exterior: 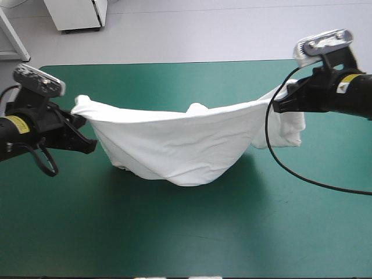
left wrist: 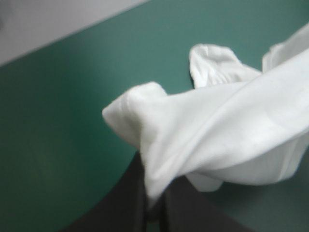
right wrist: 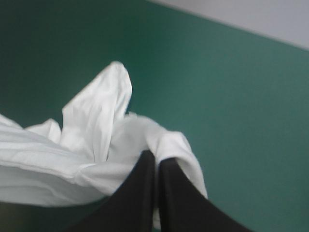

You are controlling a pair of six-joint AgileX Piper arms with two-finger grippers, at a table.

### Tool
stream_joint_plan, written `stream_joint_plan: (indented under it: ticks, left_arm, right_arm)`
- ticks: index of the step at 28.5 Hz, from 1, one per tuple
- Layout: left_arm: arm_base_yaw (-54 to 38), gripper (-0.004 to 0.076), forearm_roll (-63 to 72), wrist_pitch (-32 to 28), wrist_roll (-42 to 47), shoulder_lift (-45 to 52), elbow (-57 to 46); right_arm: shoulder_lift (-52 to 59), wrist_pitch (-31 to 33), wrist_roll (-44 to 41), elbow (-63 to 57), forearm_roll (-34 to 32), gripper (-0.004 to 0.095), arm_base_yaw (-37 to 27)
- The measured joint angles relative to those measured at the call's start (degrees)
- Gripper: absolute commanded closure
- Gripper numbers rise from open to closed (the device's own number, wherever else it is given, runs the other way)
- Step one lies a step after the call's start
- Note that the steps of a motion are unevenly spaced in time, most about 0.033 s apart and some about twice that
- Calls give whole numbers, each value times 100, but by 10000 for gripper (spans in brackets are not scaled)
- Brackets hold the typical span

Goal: Fold the cloth

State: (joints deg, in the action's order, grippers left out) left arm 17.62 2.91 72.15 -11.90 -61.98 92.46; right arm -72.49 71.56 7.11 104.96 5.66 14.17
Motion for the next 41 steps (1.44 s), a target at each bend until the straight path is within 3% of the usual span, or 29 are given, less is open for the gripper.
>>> stream_joint_plan:
  ticks: [3, 11, 19, 29, 34, 41]
  left_arm:
    - [0, 733, 22, 0, -40, 17, 1282]
    - [0, 733, 440, 4, -85, 67, 2824]
    - [0, 733, 1513, 6, -1, 119, 3582]
    - [0, 733, 2243, 11, 396, 133, 4063]
    - [0, 733, 2145, 11, 671, 162, 4012]
    - [0, 733, 1555, 11, 925, 151, 2785]
  right_arm:
    - [188, 0, -10, 1047, 88, 923, 0]
    - [391, -87, 199, 2349, 787, 923, 0]
    - [1099, -158, 358, 2603, 1321, 923, 0]
    - [1691, -776, 705, 2658, 1770, 923, 90]
    - [1618, -776, 683, 2653, 1190, 923, 408]
    - [1045, -681, 261, 2056, -887, 923, 875]
